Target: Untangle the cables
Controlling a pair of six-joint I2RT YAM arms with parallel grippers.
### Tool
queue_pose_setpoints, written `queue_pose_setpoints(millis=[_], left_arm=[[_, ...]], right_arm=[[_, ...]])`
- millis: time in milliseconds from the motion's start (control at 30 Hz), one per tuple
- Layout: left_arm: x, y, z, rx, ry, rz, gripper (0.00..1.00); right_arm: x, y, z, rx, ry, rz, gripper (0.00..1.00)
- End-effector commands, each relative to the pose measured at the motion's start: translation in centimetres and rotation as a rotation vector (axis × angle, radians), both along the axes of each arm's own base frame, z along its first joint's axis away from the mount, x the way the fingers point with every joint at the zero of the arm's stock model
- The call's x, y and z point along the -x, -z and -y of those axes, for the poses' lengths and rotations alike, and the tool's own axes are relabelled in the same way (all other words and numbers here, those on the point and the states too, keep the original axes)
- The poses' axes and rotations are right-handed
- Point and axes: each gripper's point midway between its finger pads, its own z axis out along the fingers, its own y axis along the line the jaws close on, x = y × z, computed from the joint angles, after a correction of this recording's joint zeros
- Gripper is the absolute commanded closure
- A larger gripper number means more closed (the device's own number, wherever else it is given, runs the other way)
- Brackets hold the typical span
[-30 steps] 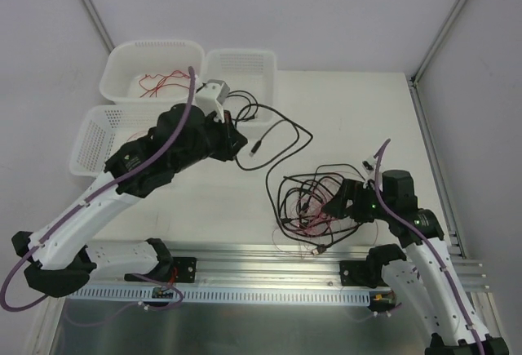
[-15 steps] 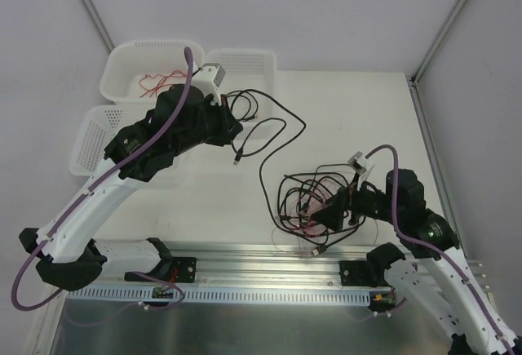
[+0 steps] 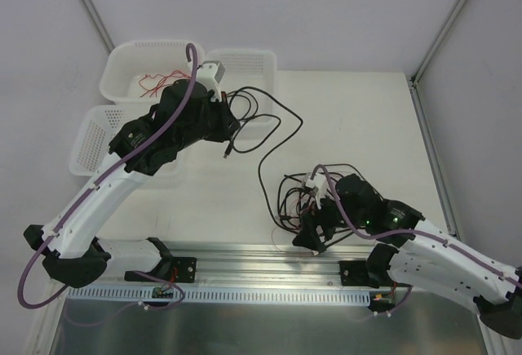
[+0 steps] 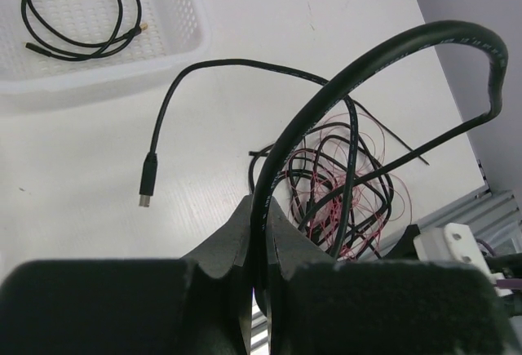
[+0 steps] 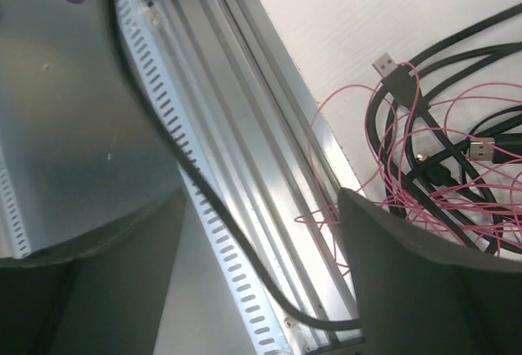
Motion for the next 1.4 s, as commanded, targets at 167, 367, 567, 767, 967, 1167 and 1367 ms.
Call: queue_pose_setpoints(millis=[167,367,567,767,967,1167,1367], left_arm=[[-1.5,-1.4,-2.1,-0.009,-0.093,0.063,1.0],[-2.0,4.2,-3.5,-0.117,-0.167,-0.011,1.0],[-1.1,8.6,-4.5,-0.136,-0.209,-0.074,1.0],[-0.7,9.1,-5.1,-0.129,-0.223,-0.07,1.0],[0.1,8.4,-5.5,-0.079,-0.22,-0.043,1.0],[1.8,6.6,-3.8,0.113,-0.146,-0.026,1.0],[3.7,5.3,-1.6,0.258,-0.038,-0.078,1.0]], right_arm=[[0.1,1.3,-0.7,0.06,-0.022,0.034,0.65],[-2.8,-7.1,1.9,0.046,0.146,0.224,0.99],[-5.5,-19.1,6.0,0.088,0.347,0.372,0.99],[-4.6,-27.7,5.8,-0.055,0.337,0.384,0.99],[-3.6,-32.8,3.1,-0.3,0.253,0.436,0.99],[-6.1,-24.7,-1.4,-0.158,0.216,0.377,0.99],[-10.2,-16.7,-5.1,-0.045,0.299,0.333,0.99]])
